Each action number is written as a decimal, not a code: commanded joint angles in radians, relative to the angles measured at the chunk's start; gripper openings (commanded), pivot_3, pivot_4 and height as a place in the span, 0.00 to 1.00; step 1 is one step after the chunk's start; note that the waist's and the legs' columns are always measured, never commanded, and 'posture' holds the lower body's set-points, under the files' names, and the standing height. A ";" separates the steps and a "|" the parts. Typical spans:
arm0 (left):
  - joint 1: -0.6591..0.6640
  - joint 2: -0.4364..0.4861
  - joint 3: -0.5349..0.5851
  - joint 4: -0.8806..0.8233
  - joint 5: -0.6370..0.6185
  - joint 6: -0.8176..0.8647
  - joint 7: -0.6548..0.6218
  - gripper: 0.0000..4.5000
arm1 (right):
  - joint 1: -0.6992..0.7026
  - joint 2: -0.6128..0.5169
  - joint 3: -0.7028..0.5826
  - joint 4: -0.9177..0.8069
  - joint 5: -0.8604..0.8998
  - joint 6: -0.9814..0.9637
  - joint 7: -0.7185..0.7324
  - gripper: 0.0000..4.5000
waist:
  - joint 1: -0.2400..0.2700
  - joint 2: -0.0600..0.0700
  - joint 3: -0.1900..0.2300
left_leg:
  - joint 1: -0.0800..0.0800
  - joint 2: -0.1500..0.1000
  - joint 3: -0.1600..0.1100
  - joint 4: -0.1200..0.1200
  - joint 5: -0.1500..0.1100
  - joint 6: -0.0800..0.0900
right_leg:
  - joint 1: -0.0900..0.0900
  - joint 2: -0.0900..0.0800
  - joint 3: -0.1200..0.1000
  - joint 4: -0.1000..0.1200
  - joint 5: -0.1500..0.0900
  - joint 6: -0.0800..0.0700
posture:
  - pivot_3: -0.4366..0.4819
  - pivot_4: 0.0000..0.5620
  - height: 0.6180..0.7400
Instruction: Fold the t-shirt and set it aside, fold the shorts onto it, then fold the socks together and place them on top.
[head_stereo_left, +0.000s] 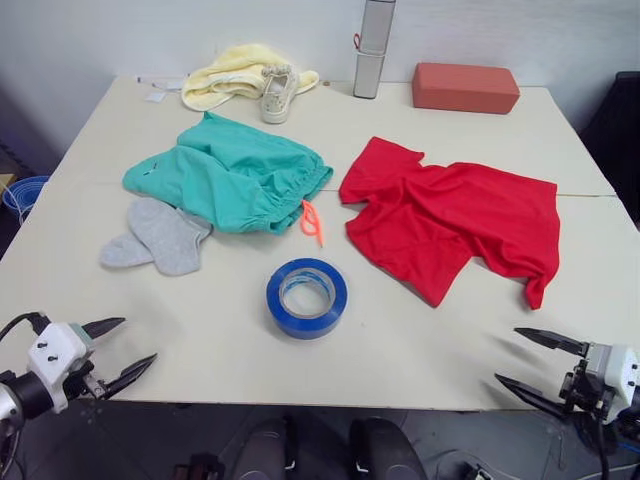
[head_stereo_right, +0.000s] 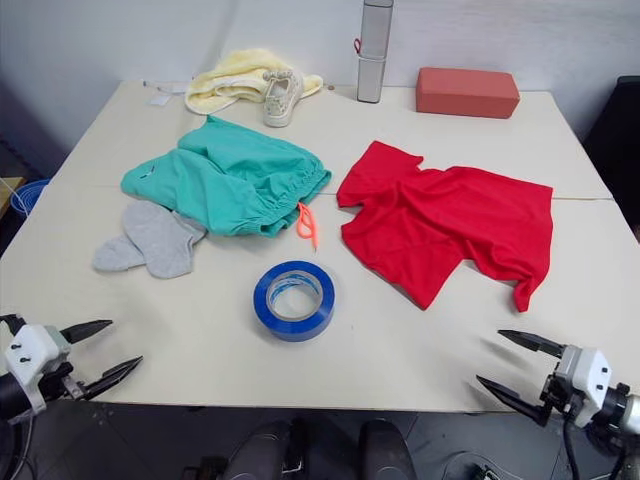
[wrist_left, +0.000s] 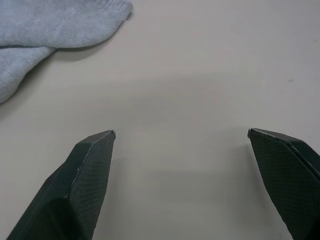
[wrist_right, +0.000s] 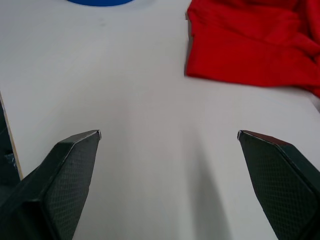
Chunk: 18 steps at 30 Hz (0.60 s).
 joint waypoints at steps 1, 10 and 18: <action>0.014 0.013 0.037 -0.005 -0.023 -0.008 -0.019 0.99 | 0.004 0.006 -0.001 -0.063 0.011 0.028 -0.036 1.00 | 0.001 0.000 0.000 | 0.000 0.000 0.000 0.000 0.000 0.000 | 0.000 0.000 0.000 0.000 0.000 0.000 | 0.48 0.27 1.00; 0.023 0.099 0.015 -0.128 -0.197 0.281 -0.150 0.99 | -0.039 0.107 0.008 -0.294 0.165 0.106 -0.142 1.00 | 0.001 0.000 0.000 | 0.000 0.000 -0.001 0.000 0.000 -0.001 | 0.000 0.000 0.000 0.001 0.000 0.000 | 0.48 0.27 1.00; -0.212 0.223 -0.175 -0.389 -0.224 0.446 -0.152 0.99 | -0.036 0.028 0.012 -0.527 0.306 0.342 -0.145 1.00 | 0.011 0.002 0.000 | 0.000 -0.001 -0.001 0.000 0.002 0.001 | -0.001 0.000 0.002 0.003 0.000 -0.001 | 0.48 0.27 1.00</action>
